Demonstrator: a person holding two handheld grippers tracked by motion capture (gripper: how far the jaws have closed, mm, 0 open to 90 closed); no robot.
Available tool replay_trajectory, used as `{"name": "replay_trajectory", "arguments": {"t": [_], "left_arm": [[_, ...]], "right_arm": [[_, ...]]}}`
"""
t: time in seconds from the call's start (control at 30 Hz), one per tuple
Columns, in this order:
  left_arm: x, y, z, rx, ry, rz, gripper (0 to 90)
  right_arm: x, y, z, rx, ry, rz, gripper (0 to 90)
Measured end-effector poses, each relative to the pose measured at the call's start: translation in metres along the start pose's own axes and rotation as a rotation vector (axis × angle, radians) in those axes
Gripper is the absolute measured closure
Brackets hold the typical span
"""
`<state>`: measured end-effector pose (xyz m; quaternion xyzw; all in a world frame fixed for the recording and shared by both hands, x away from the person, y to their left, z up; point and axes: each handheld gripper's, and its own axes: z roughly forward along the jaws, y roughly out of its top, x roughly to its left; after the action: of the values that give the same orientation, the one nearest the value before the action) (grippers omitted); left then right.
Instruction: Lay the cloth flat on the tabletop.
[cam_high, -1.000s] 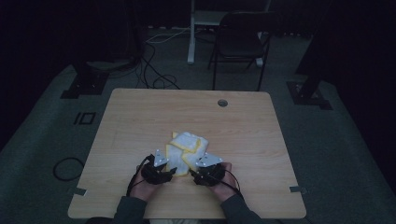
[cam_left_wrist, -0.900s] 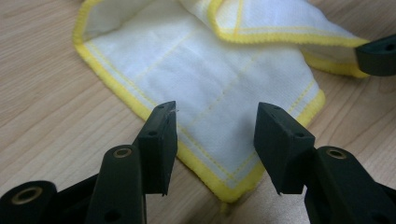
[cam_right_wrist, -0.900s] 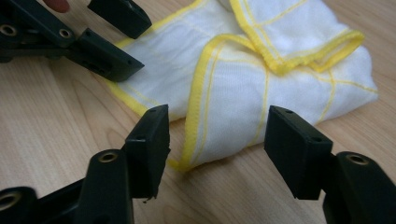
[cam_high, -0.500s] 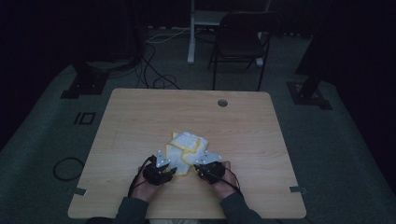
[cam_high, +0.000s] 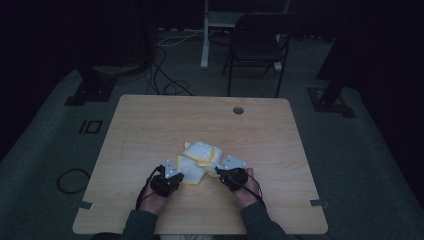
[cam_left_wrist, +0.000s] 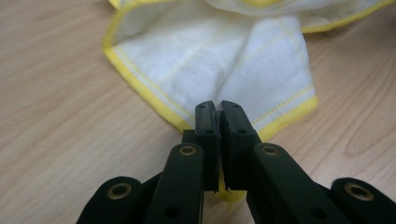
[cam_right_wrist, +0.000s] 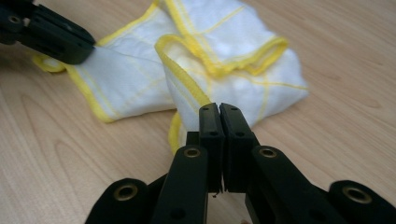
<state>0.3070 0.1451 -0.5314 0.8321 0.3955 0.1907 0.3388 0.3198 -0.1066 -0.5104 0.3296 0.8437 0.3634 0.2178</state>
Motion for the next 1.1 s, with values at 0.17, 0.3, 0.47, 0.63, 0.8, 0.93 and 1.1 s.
{"name": "replay_trajectory", "arguments": {"t": [0.17, 0.3, 0.47, 0.63, 0.8, 0.93, 1.1], "left_arm": [[0.008, 0.001, -0.006, -0.023, 0.008, -0.024, 87.1], [0.013, 0.002, -0.009, -0.036, 0.017, -0.035, 87.1], [0.016, 0.003, -0.012, -0.050, 0.022, -0.042, 87.1], [0.020, 0.004, -0.015, -0.062, 0.029, -0.052, 87.2], [0.025, 0.008, -0.018, -0.074, 0.035, -0.061, 87.2], [0.028, 0.010, -0.019, -0.081, 0.033, -0.072, 87.3], [0.032, 0.011, -0.019, -0.089, 0.028, -0.086, 87.4]], "right_arm": [[-0.008, 0.002, -0.005, -0.011, -0.022, 0.017, 88.8], [-0.013, 0.003, -0.007, -0.020, -0.032, 0.027, 88.8], [-0.019, 0.004, -0.009, -0.027, -0.041, 0.042, 88.8], [-0.022, 0.003, -0.010, -0.028, -0.049, 0.056, 88.8], [-0.024, 0.003, -0.010, -0.036, -0.061, 0.062, 89.0], [-0.025, 0.003, -0.010, -0.036, -0.068, 0.069, 89.0], [-0.028, 0.003, -0.010, -0.039, -0.069, 0.073, 89.0]]}}
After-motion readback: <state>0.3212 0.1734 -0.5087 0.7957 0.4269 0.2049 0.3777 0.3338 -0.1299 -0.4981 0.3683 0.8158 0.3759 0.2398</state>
